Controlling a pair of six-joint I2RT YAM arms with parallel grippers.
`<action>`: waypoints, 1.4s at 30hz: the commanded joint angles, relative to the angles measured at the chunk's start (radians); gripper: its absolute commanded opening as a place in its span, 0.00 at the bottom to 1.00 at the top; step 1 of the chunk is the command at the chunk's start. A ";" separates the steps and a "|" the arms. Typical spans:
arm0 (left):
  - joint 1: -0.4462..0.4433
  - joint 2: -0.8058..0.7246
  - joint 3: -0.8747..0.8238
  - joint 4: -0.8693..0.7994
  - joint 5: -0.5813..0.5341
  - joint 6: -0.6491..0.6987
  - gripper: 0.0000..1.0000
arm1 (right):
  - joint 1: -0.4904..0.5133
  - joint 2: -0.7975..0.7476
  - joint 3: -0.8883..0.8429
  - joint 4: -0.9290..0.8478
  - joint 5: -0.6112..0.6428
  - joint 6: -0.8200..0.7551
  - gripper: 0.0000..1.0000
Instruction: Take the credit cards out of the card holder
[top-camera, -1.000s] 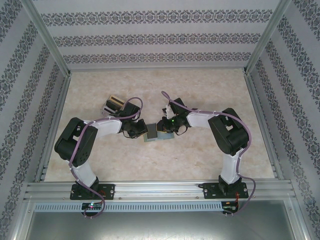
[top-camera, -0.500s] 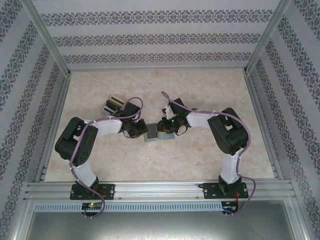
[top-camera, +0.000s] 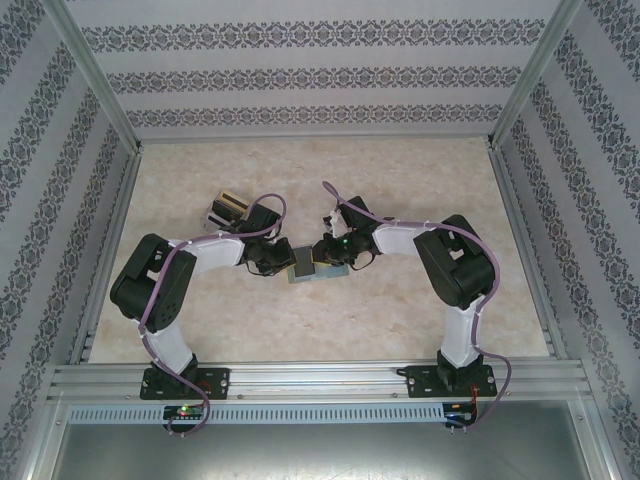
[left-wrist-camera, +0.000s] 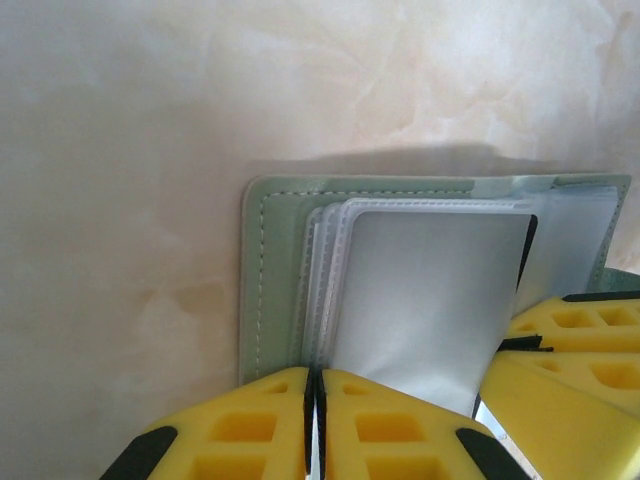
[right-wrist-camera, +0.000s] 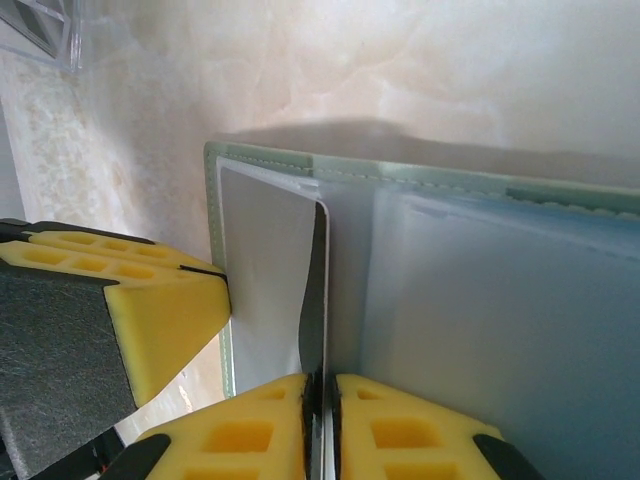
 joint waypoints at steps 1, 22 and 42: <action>0.005 0.025 0.010 -0.036 -0.001 0.025 0.13 | 0.008 0.013 0.001 0.051 -0.048 0.011 0.15; 0.005 -0.009 0.023 -0.074 -0.020 0.038 0.18 | -0.026 -0.055 -0.056 0.019 0.079 -0.021 0.04; -0.014 -0.012 0.058 -0.007 0.058 0.017 0.18 | -0.024 -0.013 -0.030 0.005 0.032 -0.018 0.26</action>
